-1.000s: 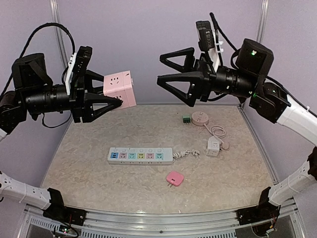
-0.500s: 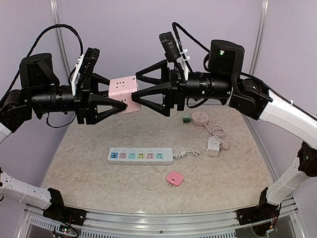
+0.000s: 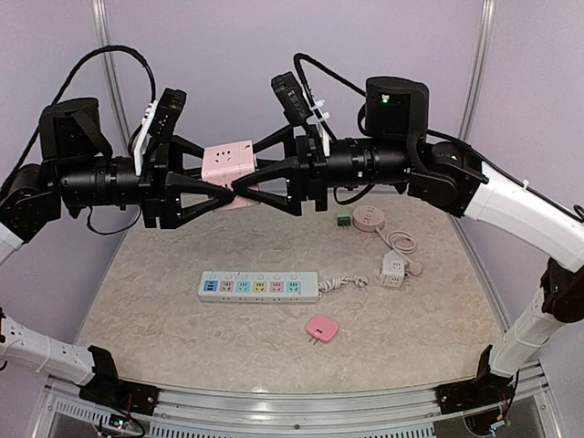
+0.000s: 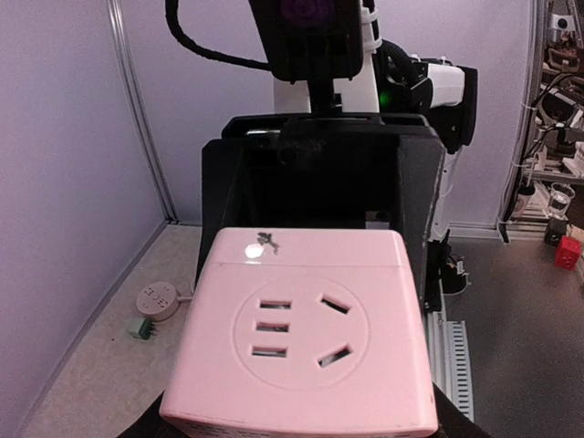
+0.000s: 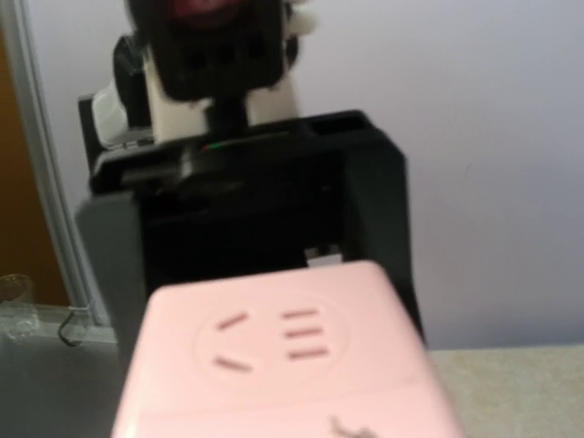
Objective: Insert the plug
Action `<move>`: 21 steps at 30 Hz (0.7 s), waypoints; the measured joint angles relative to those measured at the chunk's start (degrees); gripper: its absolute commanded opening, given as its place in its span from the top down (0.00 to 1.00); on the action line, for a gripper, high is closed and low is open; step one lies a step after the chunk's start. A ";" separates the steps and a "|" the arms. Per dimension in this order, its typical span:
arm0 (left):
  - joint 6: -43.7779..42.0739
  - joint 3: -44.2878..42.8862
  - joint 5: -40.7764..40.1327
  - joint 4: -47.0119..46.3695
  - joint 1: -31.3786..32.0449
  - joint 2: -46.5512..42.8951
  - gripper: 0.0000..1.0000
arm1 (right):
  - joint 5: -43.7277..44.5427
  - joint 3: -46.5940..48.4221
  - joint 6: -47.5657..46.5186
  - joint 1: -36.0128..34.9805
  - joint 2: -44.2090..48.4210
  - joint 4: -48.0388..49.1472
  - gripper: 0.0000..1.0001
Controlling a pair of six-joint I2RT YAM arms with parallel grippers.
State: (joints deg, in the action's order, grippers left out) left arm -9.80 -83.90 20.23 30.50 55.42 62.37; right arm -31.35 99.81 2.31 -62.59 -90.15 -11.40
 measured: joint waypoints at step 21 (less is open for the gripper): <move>-29.83 -13.60 -24.72 28.41 -25.66 10.14 0.01 | 41.81 15.32 28.59 1.51 -13.18 -38.60 1.00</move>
State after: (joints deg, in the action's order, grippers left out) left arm -39.64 -97.49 -4.49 58.92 29.76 72.51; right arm 10.46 115.13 30.89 -61.08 -103.33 -50.00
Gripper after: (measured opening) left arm 0.987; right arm 0.554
